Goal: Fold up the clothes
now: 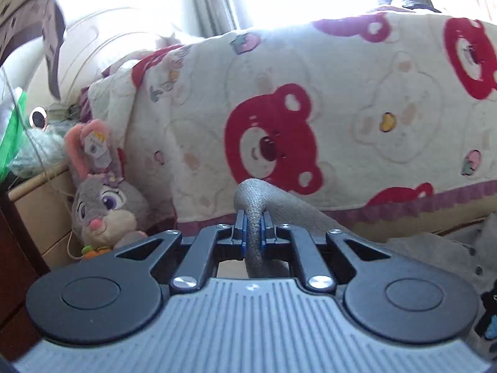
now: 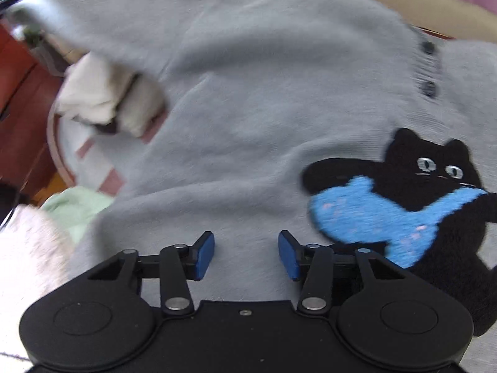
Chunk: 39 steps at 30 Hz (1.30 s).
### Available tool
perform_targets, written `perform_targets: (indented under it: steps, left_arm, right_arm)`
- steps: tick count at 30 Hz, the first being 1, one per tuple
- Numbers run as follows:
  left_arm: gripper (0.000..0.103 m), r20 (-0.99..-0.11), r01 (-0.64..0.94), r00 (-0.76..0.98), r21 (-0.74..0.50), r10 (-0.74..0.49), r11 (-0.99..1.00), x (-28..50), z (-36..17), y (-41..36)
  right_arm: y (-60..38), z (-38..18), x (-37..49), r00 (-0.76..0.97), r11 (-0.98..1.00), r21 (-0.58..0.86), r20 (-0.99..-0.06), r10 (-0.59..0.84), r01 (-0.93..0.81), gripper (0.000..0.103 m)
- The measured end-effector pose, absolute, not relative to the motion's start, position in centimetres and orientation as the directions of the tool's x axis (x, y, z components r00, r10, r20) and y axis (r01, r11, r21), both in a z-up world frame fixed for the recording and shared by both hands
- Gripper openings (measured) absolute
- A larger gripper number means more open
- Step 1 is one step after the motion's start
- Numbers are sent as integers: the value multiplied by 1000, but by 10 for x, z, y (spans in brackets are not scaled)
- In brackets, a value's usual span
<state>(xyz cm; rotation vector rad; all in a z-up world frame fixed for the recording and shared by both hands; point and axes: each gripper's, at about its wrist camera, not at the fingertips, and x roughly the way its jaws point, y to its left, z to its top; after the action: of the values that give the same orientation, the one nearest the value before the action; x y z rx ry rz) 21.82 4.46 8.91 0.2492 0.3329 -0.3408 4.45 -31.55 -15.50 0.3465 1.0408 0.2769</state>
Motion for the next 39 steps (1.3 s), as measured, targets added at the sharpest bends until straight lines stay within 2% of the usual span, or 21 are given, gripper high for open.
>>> perform_targets:
  steps: [2,5,6,8,9,12,18,19,20,21,26,29,30,31,33,34,36,38,39]
  left_arm:
    - [7,-413,315,883,171,-223,934,242,73,57]
    - [7,-468,306,865,211,-179,928,257,41,56]
    - [7,-480,305,859,206,-176,930,259,32,56]
    - [7,-499,292,849,167,-175,942,264,19,58]
    - [7,-501,280,848,151,-171,948,266,15,59]
    - [8,-511,258,845,133,-157,957,268,6,63]
    - [8,-520,252,840,116,-157,961,271,-1,67]
    - [8,-519,250,840,114,-156,962,272,-1,67]
    - [8,-518,247,841,112,-156,962,272,-2,67]
    - [8,-517,244,842,113,-153,963,272,-2,66]
    - [9,-523,215,842,97,-134,972,276,0,70]
    - [16,-521,113,853,130,-29,985,272,9,70]
    - [31,-516,67,856,151,21,986,269,14,68]
    - [38,-501,57,865,144,24,988,260,21,65]
    - [44,-465,105,884,101,-47,989,237,34,52]
    - [46,-449,162,886,74,-113,984,223,39,41]
    - [56,-452,314,853,40,-263,949,202,41,6]
    - [57,-488,445,781,-3,-389,896,191,27,-42]
    - [58,-511,497,738,-30,-440,867,189,16,-70]
  right_arm:
    - [-309,-149,41,479,897,433,-770,421,-91,51]
    - [-304,-149,42,456,832,548,-720,523,-89,52]
    - [-303,-153,45,441,797,600,-698,564,-69,53]
    - [-296,-159,48,422,732,681,-657,624,-21,63]
    - [-291,-160,48,418,712,702,-641,643,-18,63]
    - [-262,-149,44,372,721,685,-646,666,-100,62]
    - [-238,-156,45,319,817,565,-759,568,-112,61]
    - [-232,-159,45,301,828,544,-774,557,-135,44]
    - [-225,-163,43,265,825,543,-781,565,-158,11]
    - [-218,-166,42,229,820,543,-788,572,-181,2]
    - [-203,-165,29,104,754,608,-757,645,-247,2]
    - [-199,-158,23,1,661,707,-683,731,-253,2]
    - [-194,-152,20,2,675,680,-704,710,-286,2]
    - [-190,-147,17,3,687,653,-724,690,-319,2]
    - [-202,-128,19,93,727,586,-752,653,-358,3]
    - [-216,-116,23,162,757,547,-762,627,-356,8]
    - [-255,-97,39,304,839,460,-787,536,-289,10]
    - [-302,-82,57,403,895,403,-800,445,-189,26]
    - [-326,-75,66,440,914,382,-804,400,-133,30]
